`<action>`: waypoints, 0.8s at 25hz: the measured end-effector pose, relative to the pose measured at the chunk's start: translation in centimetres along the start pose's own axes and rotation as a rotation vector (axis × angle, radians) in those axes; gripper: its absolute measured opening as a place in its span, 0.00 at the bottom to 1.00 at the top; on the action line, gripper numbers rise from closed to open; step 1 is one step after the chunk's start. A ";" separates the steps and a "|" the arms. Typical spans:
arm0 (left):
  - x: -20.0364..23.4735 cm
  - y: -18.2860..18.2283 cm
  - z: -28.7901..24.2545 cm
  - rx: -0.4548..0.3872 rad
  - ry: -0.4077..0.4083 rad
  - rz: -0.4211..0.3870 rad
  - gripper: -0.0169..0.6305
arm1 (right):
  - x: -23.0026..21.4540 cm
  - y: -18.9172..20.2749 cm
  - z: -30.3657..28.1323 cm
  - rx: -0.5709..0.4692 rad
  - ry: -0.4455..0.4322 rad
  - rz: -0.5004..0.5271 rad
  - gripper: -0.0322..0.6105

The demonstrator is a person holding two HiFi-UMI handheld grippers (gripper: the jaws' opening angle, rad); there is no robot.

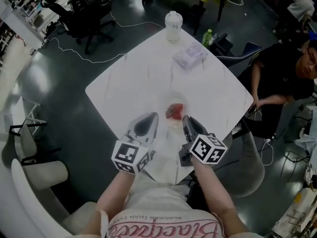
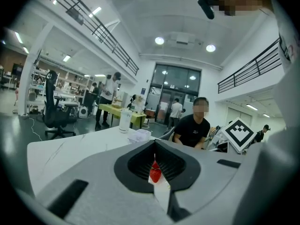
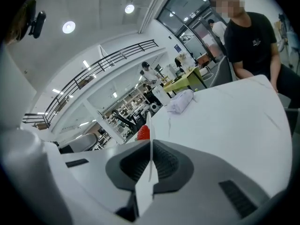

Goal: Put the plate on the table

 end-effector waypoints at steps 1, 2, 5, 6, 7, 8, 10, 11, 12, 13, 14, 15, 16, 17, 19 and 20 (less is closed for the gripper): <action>0.6 0.1 -0.2 0.005 -0.002 0.004 0.03 | 0.0 0.2 -1.0 0.014 0.002 -0.007 0.06; 1.3 0.2 -0.4 0.008 -0.004 0.009 0.03 | 0.0 0.4 -2.0 0.029 0.005 -0.011 0.06; 3.0 0.7 -1.1 0.015 -0.006 0.028 0.03 | -0.3 0.9 -4.8 0.060 0.029 -0.002 0.06; 3.5 0.8 -1.3 0.019 -0.006 0.033 0.03 | -0.6 1.0 -5.6 0.067 0.040 0.003 0.06; 4.0 1.0 -1.6 0.023 -0.005 0.038 0.03 | -0.9 1.0 -6.4 0.073 0.051 0.005 0.06; 4.4 1.2 -1.8 0.029 -0.004 0.043 0.03 | -1.1 1.0 -7.1 0.077 0.059 0.006 0.06; 5.2 1.5 -2.1 0.040 -0.002 0.052 0.03 | -1.5 0.9 -8.2 0.080 0.071 0.001 0.06; 5.5 1.7 -2.3 0.046 0.000 0.056 0.03 | -1.8 0.9 -8.7 0.083 0.081 0.005 0.06; 5.7 1.9 -2.4 0.051 0.001 0.061 0.03 | -2.1 1.0 -9.2 0.088 0.097 0.014 0.06; 6.0 2.1 -2.5 0.054 0.002 0.065 0.03 | -2.4 1.1 -9.7 0.096 0.117 0.025 0.06; 6.2 2.2 -2.6 0.055 0.004 0.070 0.03 | -2.9 1.3 -10.2 0.104 0.140 0.034 0.07; 6.3 2.4 -2.7 0.056 0.005 0.074 0.03 | -3.4 1.5 -10.6 0.111 0.164 0.044 0.08; 6.5 2.5 -2.9 0.057 0.007 0.077 0.03 | -4.0 1.6 -11.0 0.117 0.190 0.061 0.09; 6.6 2.5 -3.0 0.059 0.008 0.079 0.03 | -4.5 1.7 -11.4 0.123 0.217 0.085 0.10; 7.0 2.7 -3.1 0.061 0.006 0.083 0.03 | -5.2 1.9 -12.1 0.132 0.264 0.147 0.13; 7.2 2.7 -3.1 0.063 0.003 0.085 0.03 | -5.4 1.9 -12.4 0.133 0.282 0.181 0.14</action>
Point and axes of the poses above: the fingertips, and each gripper's own axes: z backward along the fingers, x to its left, y out of its underside, the point moved 1 cm from there along z, backward along the fingers, and after that the axes turned 15 degrees about y, right-handed, at the moved point
